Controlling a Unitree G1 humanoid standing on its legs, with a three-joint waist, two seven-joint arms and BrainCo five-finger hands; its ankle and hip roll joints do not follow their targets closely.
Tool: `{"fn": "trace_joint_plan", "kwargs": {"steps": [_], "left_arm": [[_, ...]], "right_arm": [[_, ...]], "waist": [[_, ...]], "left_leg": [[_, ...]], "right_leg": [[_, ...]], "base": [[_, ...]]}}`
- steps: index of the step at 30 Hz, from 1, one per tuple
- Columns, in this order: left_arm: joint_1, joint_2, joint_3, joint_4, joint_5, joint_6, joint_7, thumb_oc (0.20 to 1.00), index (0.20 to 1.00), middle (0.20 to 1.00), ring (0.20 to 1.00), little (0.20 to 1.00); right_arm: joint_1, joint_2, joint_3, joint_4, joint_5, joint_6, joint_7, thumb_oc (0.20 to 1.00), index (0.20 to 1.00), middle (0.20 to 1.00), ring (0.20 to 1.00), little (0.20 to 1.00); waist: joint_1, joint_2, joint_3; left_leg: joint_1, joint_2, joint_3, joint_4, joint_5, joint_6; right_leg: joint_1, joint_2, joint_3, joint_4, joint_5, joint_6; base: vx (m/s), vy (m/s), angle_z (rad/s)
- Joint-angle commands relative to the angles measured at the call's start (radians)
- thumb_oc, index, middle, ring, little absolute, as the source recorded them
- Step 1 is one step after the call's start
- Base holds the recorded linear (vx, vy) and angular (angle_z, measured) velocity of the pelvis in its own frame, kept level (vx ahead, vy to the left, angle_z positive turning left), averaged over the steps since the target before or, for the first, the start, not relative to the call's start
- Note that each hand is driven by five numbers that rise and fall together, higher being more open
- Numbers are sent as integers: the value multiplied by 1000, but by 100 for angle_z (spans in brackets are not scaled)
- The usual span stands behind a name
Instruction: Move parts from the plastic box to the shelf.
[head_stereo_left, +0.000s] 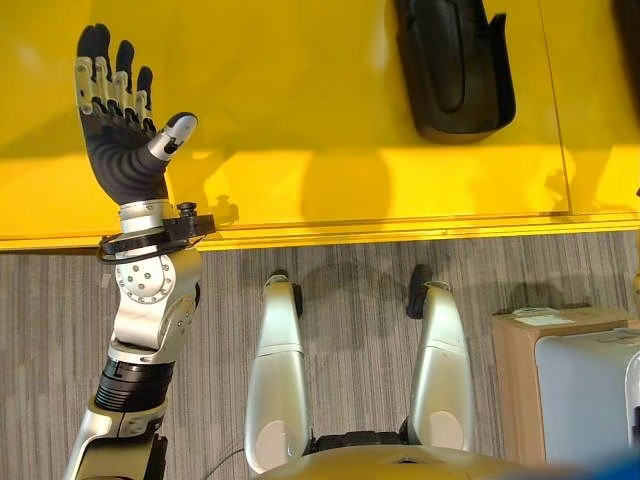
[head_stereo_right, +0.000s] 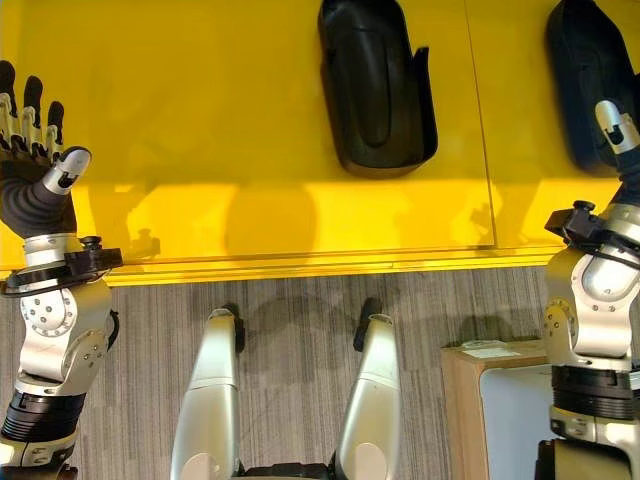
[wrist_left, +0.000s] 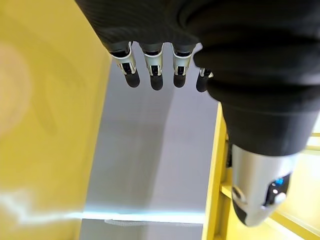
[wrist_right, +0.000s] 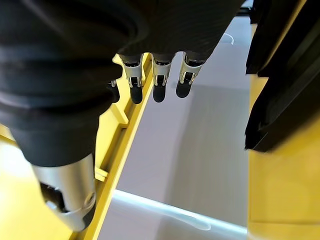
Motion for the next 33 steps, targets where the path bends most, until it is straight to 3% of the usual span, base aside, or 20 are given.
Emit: {"fn": "trace_joint_plan", "kwargs": {"steps": [1, 9, 10, 12, 18, 25, 28, 29, 30, 33], "left_arm": [[6, 24, -14, -73, -47, -27, -90, 1000, 1000, 1000, 1000, 1000], [188, 22, -74, -50, -146, 35, -235, 1000, 1000, 1000, 1000, 1000], [229, 16, -76, -27, -156, 41, -246, 1000, 1000, 1000, 1000, 1000], [284, 27, -64, -14, -155, 62, -277, 1000, 1000, 1000, 1000, 1000], [429, 9, -11, -8, -162, 87, -341, 1000, 1000, 1000, 1000, 1000], [506, -49, -5, 46, -144, 100, -361, 1000, 1000, 1000, 1000, 1000], [489, -70, -24, 70, -130, 100, -353, 1000, 1000, 1000, 1000, 1000], [488, -70, -25, 71, -129, 99, -353, 1000, 1000, 1000, 1000, 1000], [484, -85, -34, 76, -121, 107, -358, 1000, 1000, 1000, 1000, 1000], [473, -91, -50, 105, -110, 115, -360, 1000, 1000, 1000, 1000, 1000]], "right_arm": [[5, -17, -55, -6, -18, -43, 45, 1000, 1000, 1000, 1000, 1000], [165, 117, -10, -91, -17, -32, 156, 1000, 1000, 1000, 1000, 1000], [208, 140, 11, -127, -19, -28, 185, 1000, 1000, 1000, 1000, 1000], [259, 160, 43, -155, -3, -16, 233, 1000, 1000, 1000, 1000, 1000], [356, 166, 91, -168, 48, 13, 339, 1000, 1000, 1000, 1000, 1000], [386, 150, 165, -178, 60, 50, 387, 1000, 1000, 1000, 1000, 1000], [362, 162, 209, -158, 76, 57, 387, 1000, 1000, 1000, 1000, 1000], [361, 161, 209, -157, 77, 57, 387, 1000, 1000, 1000, 1000, 1000], [362, 171, 219, -155, 84, 68, 392, 1000, 1000, 1000, 1000, 1000], [391, 200, 212, -141, 87, 84, 384, 1000, 1000, 1000, 1000, 1000]], "waist": [[0, 12, -46], [3, 29, -97], [2, 35, -117], [-1, 40, -161], [-6, 39, -238], [3, 33, -306], [25, 32, -324], [24, 32, -323], [15, 32, -337], [1, 36, -359]], "left_leg": [[76, 47, -12, -146, 91, -27], [309, 84, 14, -398, 186, -39], [385, 97, 27, -495, 228, -37], [470, 117, 48, -608, 265, -37], [612, 149, 64, -766, 316, -30], [685, 143, 19, -810, 309, -26], [700, 80, -112, -790, 276, -22], [699, 78, -114, -787, 274, -21], [708, 49, -142, -784, 242, -14], [719, 51, -98, -789, 241, -16]], "right_leg": [[79, -22, 12, 102, -96, -58], [330, -6, -66, -139, -17, -18], [396, 5, -82, -220, 17, -7], [464, 20, -88, -323, 51, 4], [559, 69, -67, -483, 105, 16], [595, 123, 8, -590, 136, 10], [608, 131, 39, -629, 159, 7], [611, 130, 37, -631, 159, 7], [622, 126, 45, -638, 168, 10], [657, 101, 30, -646, 165, 23]], "base": [[-16, 4, 3], [84, 1, 5], [116, 17, -4], [175, 22, -10], [88, -3, -26], [42, -6, -31], [26, 20, -32], [31, 39, -72], [57, 64, -84], [46, 128, -12]]}}
